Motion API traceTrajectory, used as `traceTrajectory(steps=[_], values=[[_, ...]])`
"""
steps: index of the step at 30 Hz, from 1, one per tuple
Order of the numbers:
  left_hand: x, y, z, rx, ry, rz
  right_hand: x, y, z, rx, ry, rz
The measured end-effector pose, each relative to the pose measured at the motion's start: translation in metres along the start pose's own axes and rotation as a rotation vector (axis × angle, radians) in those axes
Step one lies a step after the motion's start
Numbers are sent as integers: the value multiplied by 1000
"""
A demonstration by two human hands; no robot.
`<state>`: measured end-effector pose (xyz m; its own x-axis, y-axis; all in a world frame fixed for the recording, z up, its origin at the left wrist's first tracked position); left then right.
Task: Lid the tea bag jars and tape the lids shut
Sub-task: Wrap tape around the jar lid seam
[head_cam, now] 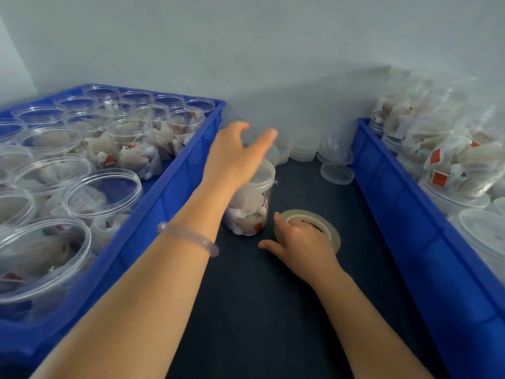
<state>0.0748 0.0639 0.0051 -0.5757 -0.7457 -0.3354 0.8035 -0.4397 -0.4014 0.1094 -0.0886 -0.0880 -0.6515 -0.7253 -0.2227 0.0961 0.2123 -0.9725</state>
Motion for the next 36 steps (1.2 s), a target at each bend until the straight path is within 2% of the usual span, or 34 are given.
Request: traceTrajectory(steps=[1, 3, 5, 8, 10, 11, 13, 17, 20, 25, 27, 32, 36], values=[[7, -5, -12, 104, -18, 102, -2, 4, 5, 68, -13, 27], [25, -4, -41, 300, -59, 88, -3, 8, 7, 30, -13, 64], [44, 5, -65, 436, -70, -46, -8, 2, 8, -317, 84, 152], [54, 15, -82, 458, -36, -163, -23, -20, 17, -1035, 285, 377], [53, 18, -86, 412, -31, -151, -33, -30, 16, -1306, 286, 423], [52, 17, -87, 396, -44, -139, -36, -34, 12, -1356, 249, 439], [53, 16, -87, 406, -44, -160, -36, -36, 3, -1404, 172, 501], [61, 15, -82, 457, -18, -176, -28, -31, -6, -1493, 184, 604], [64, 19, -81, 440, -28, -195, -22, -35, -8, -1424, 174, 686], [66, 20, -79, 398, -53, -174, -13, -44, -12, -1174, 125, 848], [67, 18, -79, 400, -62, -150, -13, -45, -13, -1134, 102, 829], [67, 18, -80, 421, -97, -120, -15, -45, -9, -1238, 110, 585], [68, 19, -81, 415, -117, -119, -17, -46, -11, -1200, 139, 558]])
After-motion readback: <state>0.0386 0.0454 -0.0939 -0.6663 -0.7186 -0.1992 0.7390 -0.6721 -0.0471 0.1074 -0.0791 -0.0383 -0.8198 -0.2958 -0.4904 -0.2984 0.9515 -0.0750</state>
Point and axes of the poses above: each hand's wrist, its own x-axis away from the middle knuckle, its own y-axis out of the palm, z = x × y, the point moved 4 cm from there along -x, towards the middle knuckle, and after that the axes turned 10 degrees about z, right-handed, at the moved point
